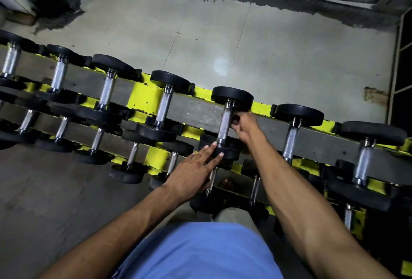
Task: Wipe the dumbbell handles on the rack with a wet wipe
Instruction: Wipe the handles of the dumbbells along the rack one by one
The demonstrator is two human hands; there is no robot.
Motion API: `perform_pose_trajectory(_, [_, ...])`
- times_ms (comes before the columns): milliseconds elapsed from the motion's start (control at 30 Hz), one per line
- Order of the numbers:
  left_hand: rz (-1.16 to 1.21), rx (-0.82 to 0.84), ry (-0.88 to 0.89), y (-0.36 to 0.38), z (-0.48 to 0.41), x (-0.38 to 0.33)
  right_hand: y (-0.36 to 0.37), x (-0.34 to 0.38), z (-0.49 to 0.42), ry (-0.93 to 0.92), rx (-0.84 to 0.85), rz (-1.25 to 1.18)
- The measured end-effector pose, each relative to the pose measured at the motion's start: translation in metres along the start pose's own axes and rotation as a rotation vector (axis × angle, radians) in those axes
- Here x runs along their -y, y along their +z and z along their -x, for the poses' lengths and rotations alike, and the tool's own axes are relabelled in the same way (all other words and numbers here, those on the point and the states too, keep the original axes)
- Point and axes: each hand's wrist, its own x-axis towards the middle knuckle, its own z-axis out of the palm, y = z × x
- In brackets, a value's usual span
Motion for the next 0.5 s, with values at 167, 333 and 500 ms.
perform_pose_trajectory(167, [-0.006, 0.007, 0.014, -0.003, -0.003, 0.002, 0.011, 0.004, -0.007, 0.140, 0.085, -0.274])
perform_pose_trajectory(333, [-0.024, 0.025, 0.040, -0.005, -0.002, 0.004, 0.001, -0.001, -0.011, 0.112, 0.098, -0.308])
perform_pose_trajectory(500, [-0.026, 0.036, 0.057, -0.004, -0.002, 0.009, 0.018, -0.006, -0.012, 0.029, -0.154, -0.232])
